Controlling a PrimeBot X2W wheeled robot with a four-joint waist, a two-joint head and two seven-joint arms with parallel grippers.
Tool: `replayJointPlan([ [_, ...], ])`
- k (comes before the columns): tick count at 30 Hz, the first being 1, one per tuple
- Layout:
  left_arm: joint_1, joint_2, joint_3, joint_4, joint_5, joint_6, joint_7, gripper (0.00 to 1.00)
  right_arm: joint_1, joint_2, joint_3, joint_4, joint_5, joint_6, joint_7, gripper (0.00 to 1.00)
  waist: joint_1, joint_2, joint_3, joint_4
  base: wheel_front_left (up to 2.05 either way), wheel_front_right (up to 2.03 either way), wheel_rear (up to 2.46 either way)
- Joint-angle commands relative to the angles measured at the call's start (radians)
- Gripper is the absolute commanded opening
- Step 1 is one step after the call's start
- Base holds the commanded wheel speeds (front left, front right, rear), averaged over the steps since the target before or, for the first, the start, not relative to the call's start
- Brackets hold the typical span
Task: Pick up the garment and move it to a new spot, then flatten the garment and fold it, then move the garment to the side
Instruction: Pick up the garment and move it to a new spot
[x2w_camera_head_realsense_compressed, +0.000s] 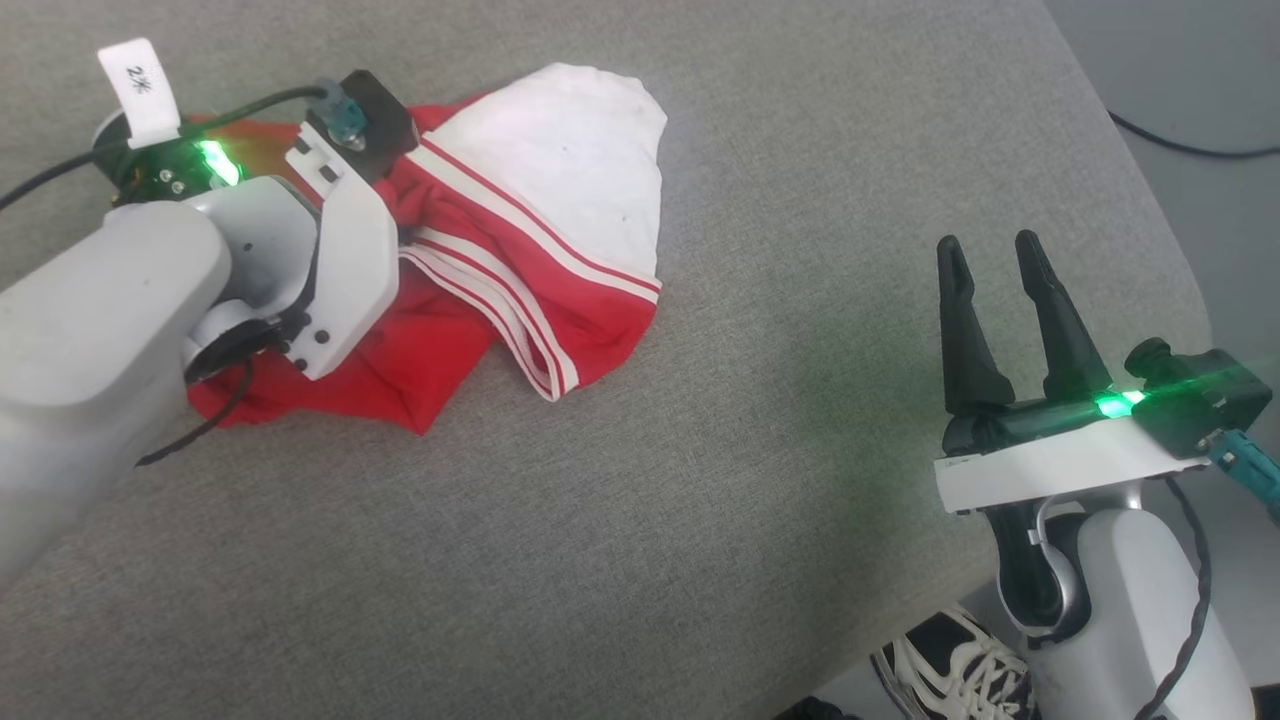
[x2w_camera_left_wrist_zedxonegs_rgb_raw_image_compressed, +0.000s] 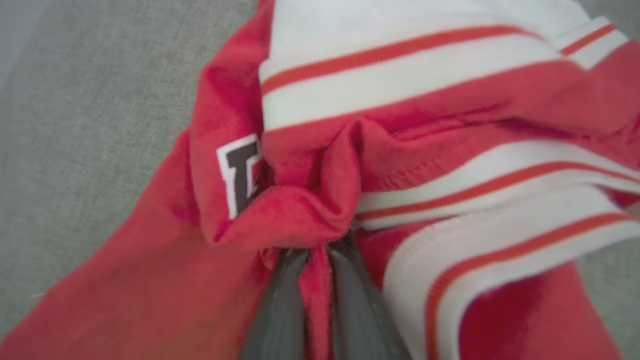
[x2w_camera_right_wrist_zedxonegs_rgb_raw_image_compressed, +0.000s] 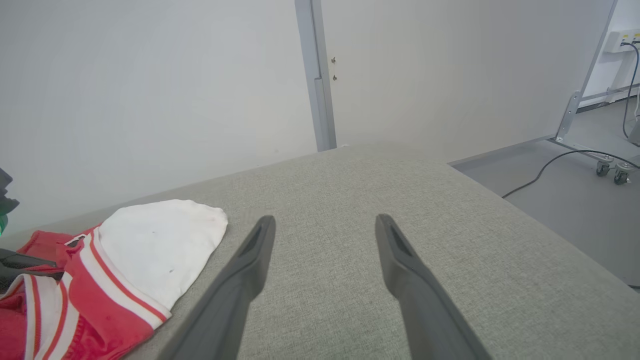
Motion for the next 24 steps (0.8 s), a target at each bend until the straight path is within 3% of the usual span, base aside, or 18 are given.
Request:
replayJointPlan([
  [1, 0.135, 0.024, -0.073, 0.063, 0.021, 0.007, 0.058, 0.2, -0.015, 0.003, 0.004, -0.003, 0.009, 0.0, -0.003, 1.0, -0.0001, -0.0001, 0.018, -0.011, 0.0, 0.0, 0.0],
  [3, 0.138, 0.029, -0.077, 0.072, 0.032, 0.008, 0.046, 0.42, -0.014, 0.003, 0.0, -0.001, 0.009, 0.0, -0.003, 1.0, -0.0001, -0.0001, 0.021, -0.007, 0.0, 0.0, 0.0],
  [5, 0.135, 0.03, -0.077, 0.074, 0.044, 0.009, 0.025, 0.88, -0.016, 0.003, -0.003, 0.001, -0.001, 0.0, -0.003, 1.0, -0.0001, -0.0001, 0.016, 0.005, 0.0, 0.0, 0.0],
  [6, 0.13, 0.025, -0.075, 0.075, 0.036, 0.009, 0.004, 1.0, -0.018, 0.003, -0.006, 0.002, -0.007, 0.0, -0.003, 1.0, -0.0001, -0.0001, 0.009, 0.014, 0.0, 0.0, 0.0],
  [10, 0.107, -0.004, -0.067, 0.07, -0.022, 0.006, -0.075, 1.0, -0.016, 0.003, -0.014, 0.005, -0.036, 0.0, -0.003, 1.0, -0.0001, -0.0001, -0.021, 0.052, 0.0, 0.0, 0.0],
  [18, 0.063, -0.083, -0.025, 0.027, -0.181, 0.005, -0.357, 1.0, -0.008, 0.003, -0.03, 0.031, -0.136, 0.0, -0.003, 1.0, -0.0001, -0.0001, -0.14, 0.192, 0.0, 0.0, 0.0],
  [24, 0.147, -0.08, -0.014, 0.008, -0.289, 0.005, -0.543, 1.0, 0.016, 0.003, -0.052, 0.056, -0.216, 0.0, -0.003, 1.0, -0.0001, -0.0001, -0.221, 0.297, 0.0, 0.0, 0.0],
])
